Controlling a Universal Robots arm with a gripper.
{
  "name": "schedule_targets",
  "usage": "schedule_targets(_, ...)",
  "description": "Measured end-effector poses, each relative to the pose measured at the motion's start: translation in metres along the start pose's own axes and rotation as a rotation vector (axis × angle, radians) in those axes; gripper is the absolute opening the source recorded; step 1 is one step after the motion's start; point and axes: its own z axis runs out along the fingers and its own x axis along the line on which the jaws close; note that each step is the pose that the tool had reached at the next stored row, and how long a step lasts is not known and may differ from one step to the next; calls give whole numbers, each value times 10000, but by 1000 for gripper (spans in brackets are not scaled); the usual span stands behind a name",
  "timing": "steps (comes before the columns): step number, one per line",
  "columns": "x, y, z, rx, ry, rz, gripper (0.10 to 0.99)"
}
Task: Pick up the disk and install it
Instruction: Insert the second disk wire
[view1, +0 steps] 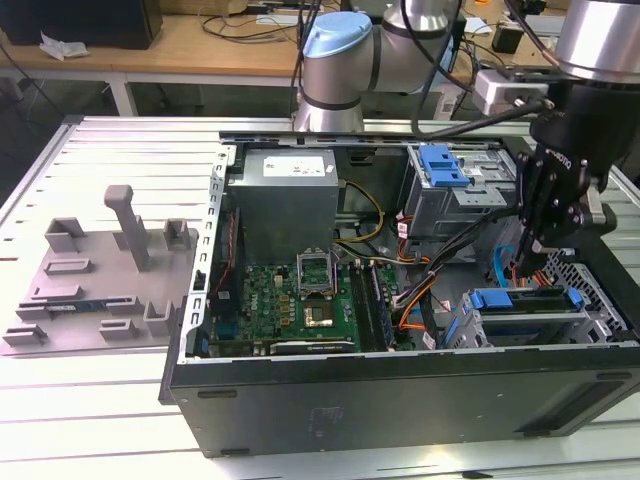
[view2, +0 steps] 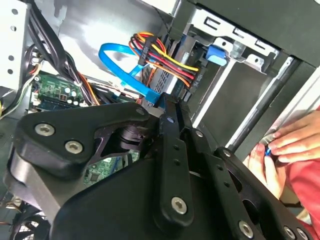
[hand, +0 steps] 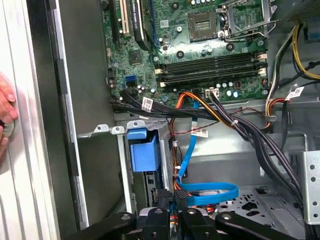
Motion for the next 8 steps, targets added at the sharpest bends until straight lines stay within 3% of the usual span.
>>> schedule_targets(1, 35, 1, 6, -3, -91, -16, 161)
schedule_targets(6, 59, -2, 10, 0, -99, -31, 161)
schedule_targets(8, 119, -8, 22, -10, -180, -28, 161)
